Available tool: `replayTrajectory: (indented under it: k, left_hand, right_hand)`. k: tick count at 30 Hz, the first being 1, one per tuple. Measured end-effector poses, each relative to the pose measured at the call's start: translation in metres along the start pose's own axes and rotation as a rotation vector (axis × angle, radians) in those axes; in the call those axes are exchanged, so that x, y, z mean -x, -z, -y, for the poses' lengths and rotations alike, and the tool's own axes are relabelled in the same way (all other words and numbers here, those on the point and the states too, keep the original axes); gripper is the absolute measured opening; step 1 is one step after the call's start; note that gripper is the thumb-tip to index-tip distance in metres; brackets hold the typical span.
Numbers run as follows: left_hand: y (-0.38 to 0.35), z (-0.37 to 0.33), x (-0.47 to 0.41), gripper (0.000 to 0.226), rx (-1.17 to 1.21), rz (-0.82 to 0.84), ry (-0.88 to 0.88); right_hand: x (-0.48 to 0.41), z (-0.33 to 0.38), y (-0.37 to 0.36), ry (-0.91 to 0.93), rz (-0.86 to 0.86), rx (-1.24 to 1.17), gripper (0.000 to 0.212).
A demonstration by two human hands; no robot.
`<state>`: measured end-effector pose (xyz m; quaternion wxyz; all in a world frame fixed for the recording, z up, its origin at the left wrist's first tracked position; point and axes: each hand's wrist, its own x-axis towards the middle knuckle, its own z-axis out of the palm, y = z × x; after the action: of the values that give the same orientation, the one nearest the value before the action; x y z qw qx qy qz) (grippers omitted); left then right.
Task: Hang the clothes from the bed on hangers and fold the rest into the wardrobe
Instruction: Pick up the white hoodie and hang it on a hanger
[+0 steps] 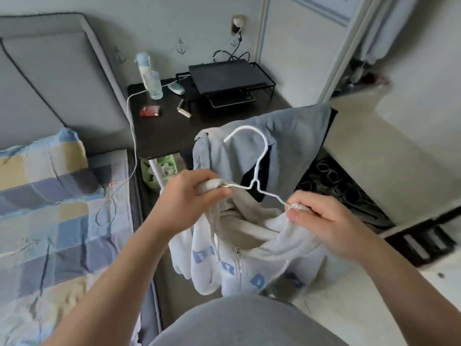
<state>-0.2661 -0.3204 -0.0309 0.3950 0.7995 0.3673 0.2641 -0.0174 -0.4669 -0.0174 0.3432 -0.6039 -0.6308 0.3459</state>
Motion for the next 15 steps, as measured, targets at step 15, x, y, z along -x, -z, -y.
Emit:
replayTrajectory:
  k: [15]
  left_hand:
    - [-0.229,-0.12,-0.136,0.063,0.146,0.458,-0.145]
  right_hand:
    - [0.119,-0.072,0.163,-0.355,-0.726,-0.258,0.028]
